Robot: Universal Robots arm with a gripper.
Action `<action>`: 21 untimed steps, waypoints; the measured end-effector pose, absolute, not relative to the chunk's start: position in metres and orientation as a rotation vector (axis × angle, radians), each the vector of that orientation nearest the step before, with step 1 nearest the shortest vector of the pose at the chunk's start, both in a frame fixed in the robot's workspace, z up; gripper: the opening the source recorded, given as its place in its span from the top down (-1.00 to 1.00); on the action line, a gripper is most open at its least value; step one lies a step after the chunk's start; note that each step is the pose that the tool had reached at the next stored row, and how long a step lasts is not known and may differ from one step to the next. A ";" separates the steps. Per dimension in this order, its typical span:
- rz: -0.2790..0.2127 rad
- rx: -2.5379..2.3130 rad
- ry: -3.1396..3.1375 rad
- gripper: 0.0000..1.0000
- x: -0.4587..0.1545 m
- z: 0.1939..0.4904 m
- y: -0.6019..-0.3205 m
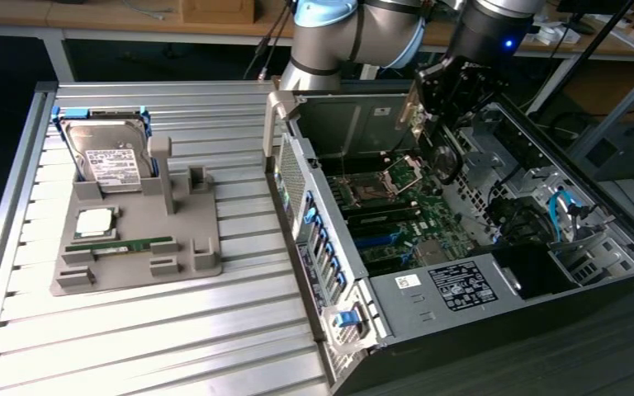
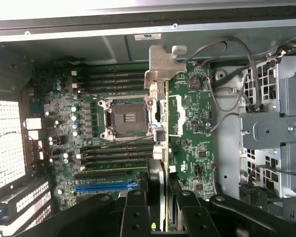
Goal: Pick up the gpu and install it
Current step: 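Insert the gpu into the slot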
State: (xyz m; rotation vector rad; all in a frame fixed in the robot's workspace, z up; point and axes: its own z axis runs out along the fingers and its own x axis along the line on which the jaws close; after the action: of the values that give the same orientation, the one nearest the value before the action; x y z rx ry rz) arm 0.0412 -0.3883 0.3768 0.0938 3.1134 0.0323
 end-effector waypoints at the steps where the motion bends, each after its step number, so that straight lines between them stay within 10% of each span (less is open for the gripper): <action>1: 0.032 0.086 3.114 0.47 0.041 0.377 -0.388; 21: 0.036 -0.157 3.113 0.47 0.041 0.377 -0.388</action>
State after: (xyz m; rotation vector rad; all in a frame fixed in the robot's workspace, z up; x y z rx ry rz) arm 0.0412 -0.3883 0.3765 -0.1570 3.1125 0.0355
